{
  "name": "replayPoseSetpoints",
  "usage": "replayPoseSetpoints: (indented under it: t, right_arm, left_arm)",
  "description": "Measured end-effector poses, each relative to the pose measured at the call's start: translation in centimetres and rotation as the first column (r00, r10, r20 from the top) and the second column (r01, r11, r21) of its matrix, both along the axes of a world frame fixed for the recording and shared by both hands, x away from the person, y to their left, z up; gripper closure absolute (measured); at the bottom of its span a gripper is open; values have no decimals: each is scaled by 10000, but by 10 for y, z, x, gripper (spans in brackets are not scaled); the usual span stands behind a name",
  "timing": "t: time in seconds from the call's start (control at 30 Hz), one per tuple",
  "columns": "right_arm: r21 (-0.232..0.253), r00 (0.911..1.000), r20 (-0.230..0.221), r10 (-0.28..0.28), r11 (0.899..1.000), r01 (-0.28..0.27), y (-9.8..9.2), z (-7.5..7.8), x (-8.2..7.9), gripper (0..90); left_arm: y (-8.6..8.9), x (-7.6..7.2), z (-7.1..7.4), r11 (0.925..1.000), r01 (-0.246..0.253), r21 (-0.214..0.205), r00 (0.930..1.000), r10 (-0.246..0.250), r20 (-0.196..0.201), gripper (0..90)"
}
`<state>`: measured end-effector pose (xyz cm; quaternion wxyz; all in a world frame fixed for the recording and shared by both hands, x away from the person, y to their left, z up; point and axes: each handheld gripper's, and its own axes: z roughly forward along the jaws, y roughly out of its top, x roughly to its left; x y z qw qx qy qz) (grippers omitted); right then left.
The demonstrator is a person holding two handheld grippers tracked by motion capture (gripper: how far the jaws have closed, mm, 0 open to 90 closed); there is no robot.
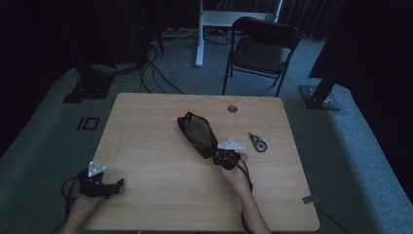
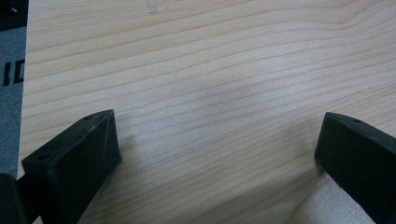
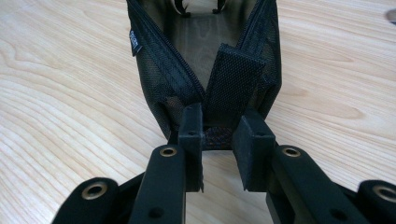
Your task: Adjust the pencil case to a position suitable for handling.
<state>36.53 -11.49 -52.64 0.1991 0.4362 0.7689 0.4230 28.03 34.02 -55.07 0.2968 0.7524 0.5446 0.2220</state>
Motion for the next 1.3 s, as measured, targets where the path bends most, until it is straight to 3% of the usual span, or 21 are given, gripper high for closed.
replayPoseSetpoints:
  t: [0.6, 1.03, 1.3]
  right_arm:
    - [17, 9945, 122, -1038, 9946, 1038, -40, -3, -20, 737]
    - [131, 9907, 55, -1363, 9906, 1362, -59, -3, -38, 736]
    - [-92, 9899, 100, -1413, 9899, 1414, -70, -2, -50, 736]
  left_arm:
    - [0, 0, 0, 10000, 0, 4, 10000, 0, -5, 0]
    - [0, 0, 0, 10000, 0, 3, 10000, 0, -3, 0]
    - [0, 0, 0, 10000, 2, 7, 10000, -2, -5, 0]
